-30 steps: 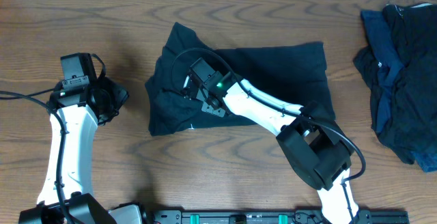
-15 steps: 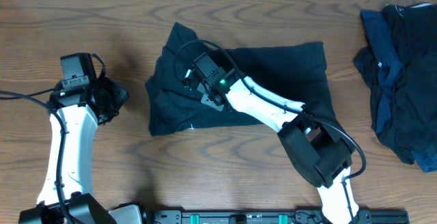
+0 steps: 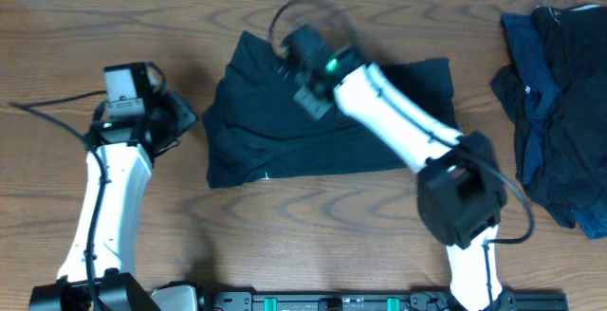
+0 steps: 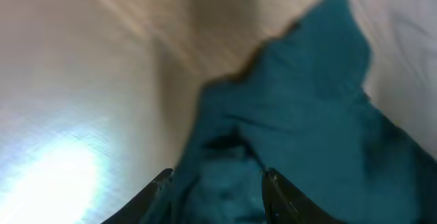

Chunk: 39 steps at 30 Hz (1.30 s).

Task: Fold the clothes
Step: 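Move both grippers to the shirt's top-left and top-right corners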

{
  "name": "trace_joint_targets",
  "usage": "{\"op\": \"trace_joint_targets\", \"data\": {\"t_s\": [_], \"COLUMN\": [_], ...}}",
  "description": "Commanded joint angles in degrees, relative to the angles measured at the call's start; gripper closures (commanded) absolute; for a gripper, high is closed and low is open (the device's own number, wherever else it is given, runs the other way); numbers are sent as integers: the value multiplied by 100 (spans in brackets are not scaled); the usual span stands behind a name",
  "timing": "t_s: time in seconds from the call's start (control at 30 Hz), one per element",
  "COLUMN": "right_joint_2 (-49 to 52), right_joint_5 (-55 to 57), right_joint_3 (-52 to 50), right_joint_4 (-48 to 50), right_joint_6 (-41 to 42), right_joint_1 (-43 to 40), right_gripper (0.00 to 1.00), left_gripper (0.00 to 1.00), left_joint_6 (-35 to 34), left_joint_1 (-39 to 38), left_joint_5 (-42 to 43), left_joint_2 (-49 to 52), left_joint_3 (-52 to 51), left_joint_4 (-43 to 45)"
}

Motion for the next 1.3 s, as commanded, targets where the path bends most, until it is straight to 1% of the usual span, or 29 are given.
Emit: {"op": "trace_joint_targets", "data": {"t_s": [0.0,0.13,0.2,0.27,0.4,0.53,0.7,0.8,0.9,1.03,1.27], "right_joint_2": [-210,-210,-210,-208,-205,-205,-201,-192,-192,-192,-190], "right_joint_5": [24,-293,-535,-940,-1801,-1875,-1823,-1720,-1722,-1725,-1722], "right_joint_3": [634,1145,1187,1180,1152,1152,1121,1071,916,584,-68], "right_joint_4": [-581,-1622,-1853,-1945,-1954,-1923,-1768,-1637,-1453,-1132,-531], "right_joint_6": [767,1086,1167,1167,1202,1314,1290,1287,1290,1292,1290], "right_joint_1": [-601,-1434,-1873,-2330,-3132,-3676,-3888,-3882,-3827,-3720,-3488], "right_gripper": [65,62,59,57,59,59,59,58,58,58,58], "left_gripper": [57,56,56,57,56,57,57,57,49,49,48], "left_joint_6": [411,455,446,461,520,549,938,1154,1360,1600,1904], "left_joint_1": [-286,-479,-494,-516,-525,-601,-870,-1027,-1130,-1215,-1231], "left_joint_5": [105,31,61,146,527,651,634,146,-271,-326,-688], "left_joint_2": [13,28,76,177,675,1504,2455,2955,3274,3668,4356], "left_joint_3": [302,350,350,376,927,1829,2728,3119,3176,3174,3174], "left_joint_4": [101,297,494,754,798,761,811,992,1305,1499,1947]}}
